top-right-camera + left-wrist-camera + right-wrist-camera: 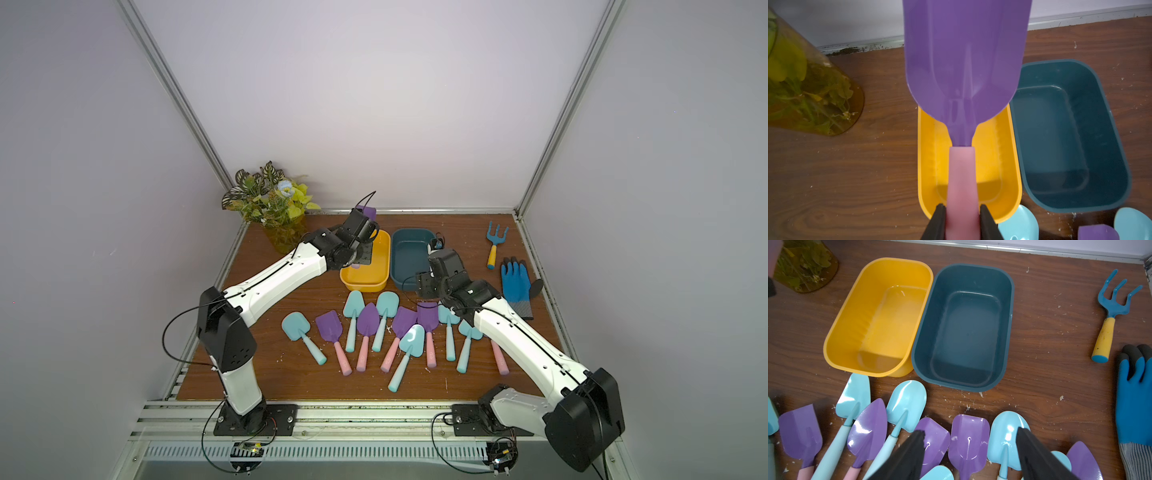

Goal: Sort the small shovels by color and place them into the storage box
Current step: Place the shovel in the storage box.

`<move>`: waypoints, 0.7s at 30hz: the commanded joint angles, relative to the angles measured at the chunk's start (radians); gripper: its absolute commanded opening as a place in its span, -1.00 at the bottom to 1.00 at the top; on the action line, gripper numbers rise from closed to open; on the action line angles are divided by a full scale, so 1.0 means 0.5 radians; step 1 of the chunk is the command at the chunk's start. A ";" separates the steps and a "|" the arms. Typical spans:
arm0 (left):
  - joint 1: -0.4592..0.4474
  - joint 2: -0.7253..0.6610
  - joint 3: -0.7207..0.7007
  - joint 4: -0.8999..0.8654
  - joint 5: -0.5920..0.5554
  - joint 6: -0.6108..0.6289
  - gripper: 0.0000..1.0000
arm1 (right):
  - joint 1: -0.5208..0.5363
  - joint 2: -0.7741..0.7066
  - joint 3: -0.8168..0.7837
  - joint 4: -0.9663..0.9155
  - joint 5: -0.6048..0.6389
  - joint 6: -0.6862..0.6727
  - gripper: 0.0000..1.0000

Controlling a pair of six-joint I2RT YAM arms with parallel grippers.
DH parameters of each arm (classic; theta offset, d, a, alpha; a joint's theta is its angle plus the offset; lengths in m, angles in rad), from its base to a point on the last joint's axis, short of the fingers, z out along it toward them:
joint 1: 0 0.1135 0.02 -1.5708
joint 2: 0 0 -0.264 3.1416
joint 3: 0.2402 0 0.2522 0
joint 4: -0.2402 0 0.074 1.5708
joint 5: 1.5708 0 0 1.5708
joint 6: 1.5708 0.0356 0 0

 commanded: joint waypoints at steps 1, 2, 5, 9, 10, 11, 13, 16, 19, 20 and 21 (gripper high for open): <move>0.046 0.156 0.128 0.036 0.145 0.126 -1.00 | -0.021 -0.090 0.075 -0.070 0.072 -0.022 0.51; 0.058 0.211 0.156 0.036 0.154 0.123 -1.00 | -0.022 -0.105 0.068 -0.078 0.076 -0.019 0.51; 0.095 0.325 0.188 0.036 0.162 0.099 -1.00 | -0.031 -0.142 0.041 -0.084 0.080 -0.015 0.52; 0.130 0.414 0.164 0.036 0.156 0.066 -1.00 | -0.037 -0.158 0.017 -0.098 0.073 -0.014 0.51; 0.134 0.424 0.150 0.037 0.149 0.062 -1.00 | -0.038 -0.159 0.015 -0.099 0.072 -0.010 0.51; 0.138 0.438 0.140 0.036 0.134 0.059 -1.00 | -0.038 -0.162 0.013 -0.099 0.071 -0.008 0.51; 0.145 0.454 0.111 0.037 0.108 0.050 -1.00 | -0.038 -0.166 0.000 -0.097 0.068 -0.003 0.51; 0.163 0.470 0.076 0.037 0.061 0.034 -1.00 | -0.038 -0.166 -0.016 -0.090 0.056 0.005 0.51; 0.191 0.479 0.045 0.036 0.046 0.025 -1.00 | -0.042 -0.163 -0.028 -0.084 0.041 0.008 0.51; 0.198 0.487 0.040 0.039 0.047 0.024 -1.00 | -0.042 -0.159 -0.029 -0.084 0.040 0.008 0.51; 0.206 0.492 0.035 0.038 0.046 0.027 -1.00 | -0.042 -0.154 -0.026 -0.081 0.040 0.007 0.51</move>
